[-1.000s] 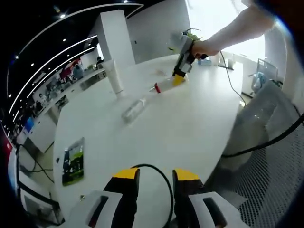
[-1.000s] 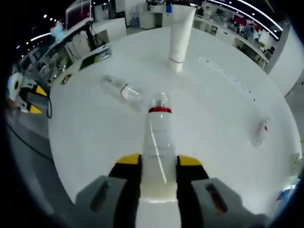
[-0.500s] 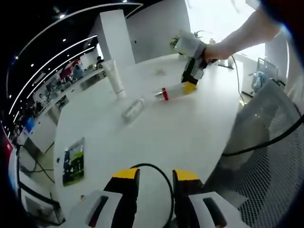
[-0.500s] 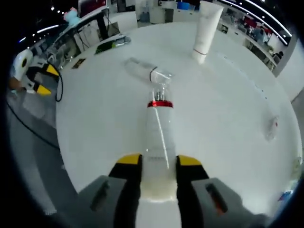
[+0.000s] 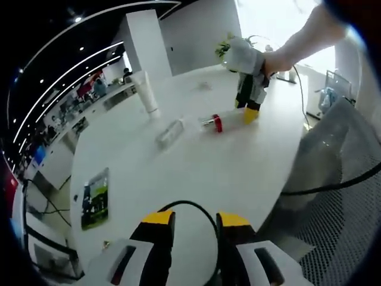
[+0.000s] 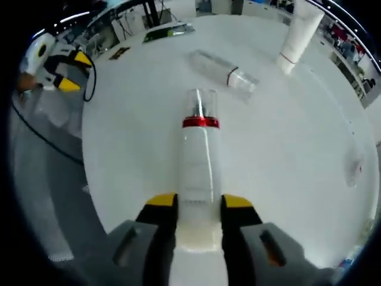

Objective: Arrange the skincare products in the storage area until every visible bottle or jar stands upright without overlapping.

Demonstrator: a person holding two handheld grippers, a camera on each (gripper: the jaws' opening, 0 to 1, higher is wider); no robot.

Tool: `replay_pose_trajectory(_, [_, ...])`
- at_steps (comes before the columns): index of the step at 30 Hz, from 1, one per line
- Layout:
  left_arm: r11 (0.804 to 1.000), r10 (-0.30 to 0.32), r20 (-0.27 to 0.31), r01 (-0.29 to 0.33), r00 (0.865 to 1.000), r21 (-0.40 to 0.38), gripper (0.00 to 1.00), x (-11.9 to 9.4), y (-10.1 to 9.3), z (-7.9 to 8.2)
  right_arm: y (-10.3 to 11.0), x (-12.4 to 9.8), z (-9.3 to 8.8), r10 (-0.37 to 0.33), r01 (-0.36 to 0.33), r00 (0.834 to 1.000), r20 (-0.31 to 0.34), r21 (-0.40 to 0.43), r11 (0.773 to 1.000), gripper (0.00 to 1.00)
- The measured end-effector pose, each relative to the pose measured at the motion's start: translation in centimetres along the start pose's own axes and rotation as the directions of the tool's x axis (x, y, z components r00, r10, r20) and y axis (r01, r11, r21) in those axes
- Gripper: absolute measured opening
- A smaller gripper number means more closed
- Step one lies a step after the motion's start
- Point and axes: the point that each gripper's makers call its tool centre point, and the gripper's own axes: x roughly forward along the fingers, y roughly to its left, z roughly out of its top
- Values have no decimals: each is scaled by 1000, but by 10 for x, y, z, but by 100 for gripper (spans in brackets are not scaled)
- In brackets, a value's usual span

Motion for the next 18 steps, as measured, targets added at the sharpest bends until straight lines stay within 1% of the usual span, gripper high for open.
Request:
replay_pose_trajectory(2, [1000,9,-3,-9,1000,-6,29,0,2,-1,-2,0,0,9,-9,1000,-18,-3,1000,28])
replay_pose_trajectory(6, [1000,29,-2,-29,1000,1,29,-1,6,-1,-2,1,-2,22,-25,997,-74,-31,999,28])
replay_pose_trajectory(8, [999,42,-3,-42,999,1,29,-1,8,-1,-3,2,-3,29,-32,995,-100,-29,999,29])
replay_pose_trajectory(12, [998,64,-10,-64,998,-1,29,-2,13,-3,-3,3,0,43,-49,990,-133,-45,998,30])
replay_pose_trajectory(15, [998,67,-17,-67,998,7,28,-2,13,-4,-8,3,9,35,-41,992,-125,-48,998,39])
replay_pose_trajectory(17, [998,67,-19,-67,998,13,28,-2,13,-5,-11,3,24,37,-39,994,-103,-20,999,39])
replay_pose_trajectory(18, [998,69,-17,-68,998,15,28,-2,13,-4,-11,5,27,43,-44,994,-103,-3,999,39])
